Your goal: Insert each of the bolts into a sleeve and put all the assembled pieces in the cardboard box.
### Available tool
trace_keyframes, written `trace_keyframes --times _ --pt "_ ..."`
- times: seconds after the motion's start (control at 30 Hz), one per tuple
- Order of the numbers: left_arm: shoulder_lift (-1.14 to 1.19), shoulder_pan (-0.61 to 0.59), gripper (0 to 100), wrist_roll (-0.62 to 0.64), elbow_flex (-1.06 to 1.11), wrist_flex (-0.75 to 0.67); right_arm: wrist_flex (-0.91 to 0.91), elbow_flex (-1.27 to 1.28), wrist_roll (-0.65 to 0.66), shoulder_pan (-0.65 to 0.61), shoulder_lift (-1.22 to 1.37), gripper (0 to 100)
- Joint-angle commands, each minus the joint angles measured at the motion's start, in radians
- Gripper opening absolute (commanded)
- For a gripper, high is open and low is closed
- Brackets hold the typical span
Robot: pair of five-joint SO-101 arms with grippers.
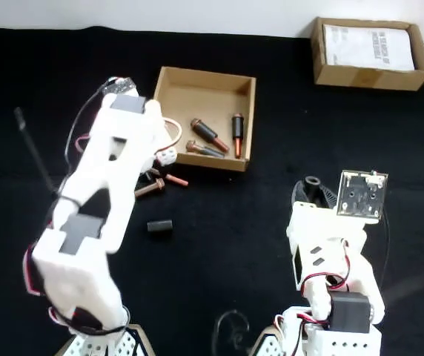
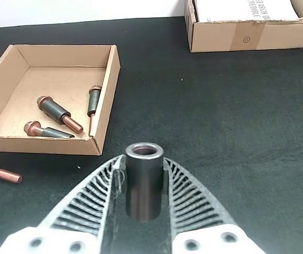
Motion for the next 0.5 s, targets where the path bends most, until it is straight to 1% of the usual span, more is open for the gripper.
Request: trace_keyframes --times 0.0,0.1,0.27,0.47 --pt "0.133 0.008 10 0.038 -0.214 0.061 -0.021 -0.002 0.006 0.012 -0.015 0.7" --pt "0.239 0.007 10 0.063 -0.360 0.103 -0.019 -0.002 0.006 0.012 -0.015 0.7" --pt "0.372 0.007 10 0.064 -0.553 0.147 -0.018 -0.005 0.006 0.012 -0.015 0.7" --pt "0.461 -0.015 10 0.075 -0.654 0.195 -0.021 -0.004 0.008 0.013 -0.015 0.7"
